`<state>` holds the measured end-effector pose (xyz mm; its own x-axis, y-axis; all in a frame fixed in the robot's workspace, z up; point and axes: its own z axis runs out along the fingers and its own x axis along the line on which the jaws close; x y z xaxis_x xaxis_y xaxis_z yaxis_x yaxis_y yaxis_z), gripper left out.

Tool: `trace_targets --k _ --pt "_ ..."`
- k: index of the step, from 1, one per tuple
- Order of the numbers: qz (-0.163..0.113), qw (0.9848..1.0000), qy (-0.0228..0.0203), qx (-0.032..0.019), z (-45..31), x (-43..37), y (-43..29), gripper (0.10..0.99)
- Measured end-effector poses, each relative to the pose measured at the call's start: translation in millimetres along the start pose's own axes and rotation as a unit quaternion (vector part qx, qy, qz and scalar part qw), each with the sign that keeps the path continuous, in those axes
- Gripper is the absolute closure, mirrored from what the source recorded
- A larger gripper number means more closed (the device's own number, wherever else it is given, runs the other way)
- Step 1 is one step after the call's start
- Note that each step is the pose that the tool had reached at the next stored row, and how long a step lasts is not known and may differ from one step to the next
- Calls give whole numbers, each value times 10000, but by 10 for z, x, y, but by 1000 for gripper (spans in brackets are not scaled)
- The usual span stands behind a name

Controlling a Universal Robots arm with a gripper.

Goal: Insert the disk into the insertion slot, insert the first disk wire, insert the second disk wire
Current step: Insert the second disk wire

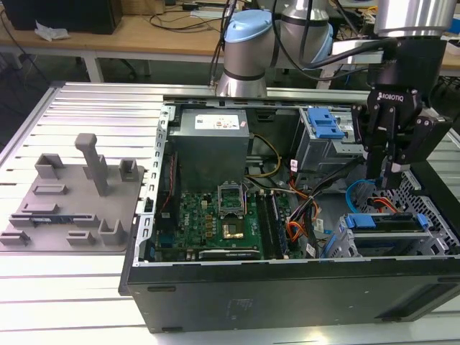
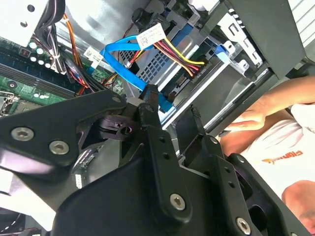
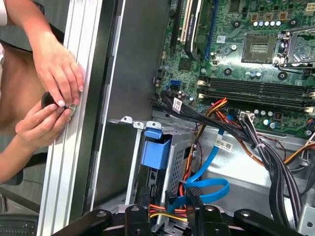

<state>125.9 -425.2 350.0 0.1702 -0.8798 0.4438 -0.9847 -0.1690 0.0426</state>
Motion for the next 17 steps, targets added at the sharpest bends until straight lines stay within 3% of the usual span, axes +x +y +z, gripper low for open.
trace_targets --k 6,9,17 --pt "-2 10000 8 -6 5 -4 -1 678" --pt "-4 10000 19 -11 7 -6 -1 875" --pt "-9 10000 30 -22 34 -20 -2 890"
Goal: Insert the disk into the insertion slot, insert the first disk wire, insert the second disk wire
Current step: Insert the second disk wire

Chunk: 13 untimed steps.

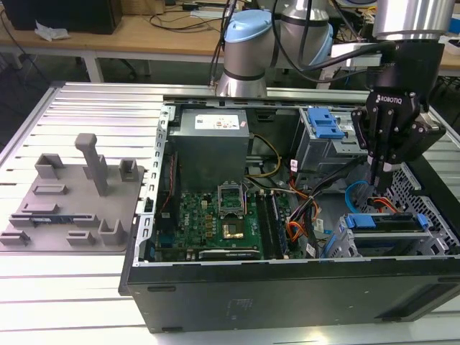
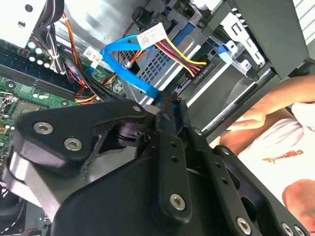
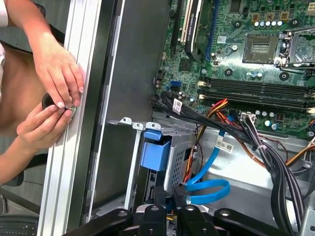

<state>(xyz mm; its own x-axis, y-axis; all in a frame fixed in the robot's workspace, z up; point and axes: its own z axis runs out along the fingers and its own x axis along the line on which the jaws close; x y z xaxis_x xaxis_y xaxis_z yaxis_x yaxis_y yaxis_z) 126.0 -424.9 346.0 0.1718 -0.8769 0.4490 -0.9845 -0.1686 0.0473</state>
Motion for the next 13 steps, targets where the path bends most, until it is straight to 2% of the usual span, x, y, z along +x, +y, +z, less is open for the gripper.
trace_targets --k 1,7,8,9,11,12,13 --pt "0 10000 0 0 2 -1 0 925" --pt "0 10000 0 0 4 -2 0 925" --pt "1 10000 -16 3 5 -2 0 925" --pt "1 10000 -58 11 8 2 -1 925" --pt "7 9998 -178 31 14 18 -1 925" --pt "10 9997 -222 38 17 24 0 925" --pt "15 9995 -315 53 24 37 1 925"
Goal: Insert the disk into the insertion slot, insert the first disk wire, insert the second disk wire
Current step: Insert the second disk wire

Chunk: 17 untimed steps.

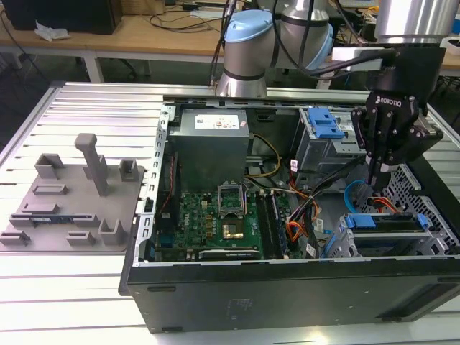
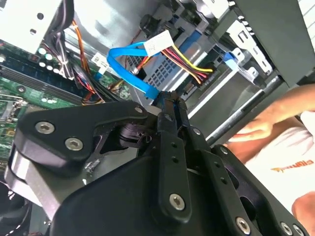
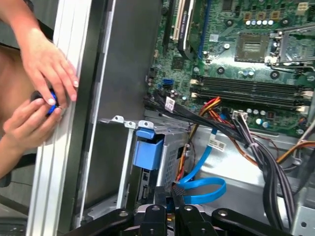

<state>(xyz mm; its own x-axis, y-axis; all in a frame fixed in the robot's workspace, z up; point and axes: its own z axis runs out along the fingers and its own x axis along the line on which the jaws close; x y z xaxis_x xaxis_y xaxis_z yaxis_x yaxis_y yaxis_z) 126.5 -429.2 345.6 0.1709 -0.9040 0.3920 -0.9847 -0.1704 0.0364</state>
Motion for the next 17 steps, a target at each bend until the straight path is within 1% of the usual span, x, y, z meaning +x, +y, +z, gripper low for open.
trace_targets --k 1,3,6,7,8,9,10,11,12,13,14,15,16,17 --pt "4 10000 -39 6 3 10 2 925" --pt "11 10000 -93 12 7 33 6 925" --pt "15 9999 -143 10 9 70 10 925" --pt "10 9998 -185 -4 8 93 13 925" --pt "-4 9997 -228 -36 -5 111 13 925" --pt "-18 9996 -283 -65 -9 118 11 925" --pt "-34 9992 -391 -90 -9 122 6 925" --pt "-47 9985 -528 -108 -9 124 1 925" --pt "-55 9975 -697 -109 -8 127 -10 925" --pt "-55 9967 -809 -91 -7 132 -27 925" --pt "-56 9962 -861 -86 -5 136 -36 925" --pt "-57 9955 -945 -76 -2 145 -51 925" --pt "-58 9950 -999 -71 0 150 -61 925" --pt "-61 9945 -1043 -74 2 155 -68 925"
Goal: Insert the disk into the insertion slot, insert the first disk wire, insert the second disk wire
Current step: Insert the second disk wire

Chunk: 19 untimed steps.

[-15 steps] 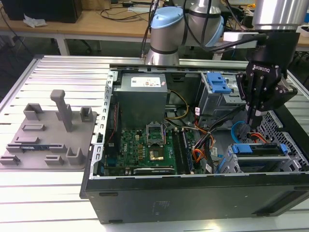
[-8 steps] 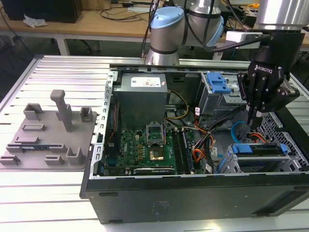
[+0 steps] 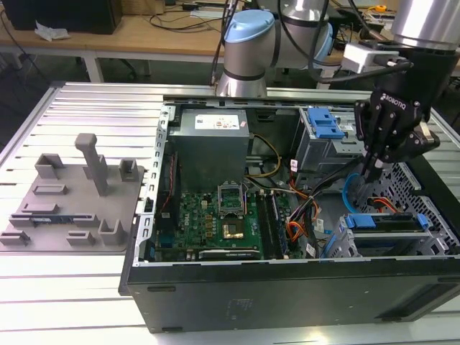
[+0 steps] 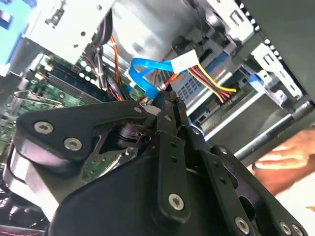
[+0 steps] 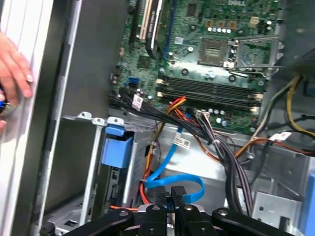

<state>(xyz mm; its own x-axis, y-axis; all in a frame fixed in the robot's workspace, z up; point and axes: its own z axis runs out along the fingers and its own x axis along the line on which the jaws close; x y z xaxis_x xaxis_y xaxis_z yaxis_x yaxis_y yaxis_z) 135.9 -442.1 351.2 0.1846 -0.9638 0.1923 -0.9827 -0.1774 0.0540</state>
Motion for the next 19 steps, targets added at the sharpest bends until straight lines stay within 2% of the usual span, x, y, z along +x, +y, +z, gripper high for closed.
trace_targets --k 2,4,11,17,19 --pt "-13 9999 -129 -27 2 13 -16 925" --pt "3 9998 -179 -35 4 24 -15 925" --pt "328 9992 -207 -91 5 28 -15 925" --pt "689 9972 -230 -154 6 30 -15 925" --pt "705 9971 -231 -157 6 34 -14 925"
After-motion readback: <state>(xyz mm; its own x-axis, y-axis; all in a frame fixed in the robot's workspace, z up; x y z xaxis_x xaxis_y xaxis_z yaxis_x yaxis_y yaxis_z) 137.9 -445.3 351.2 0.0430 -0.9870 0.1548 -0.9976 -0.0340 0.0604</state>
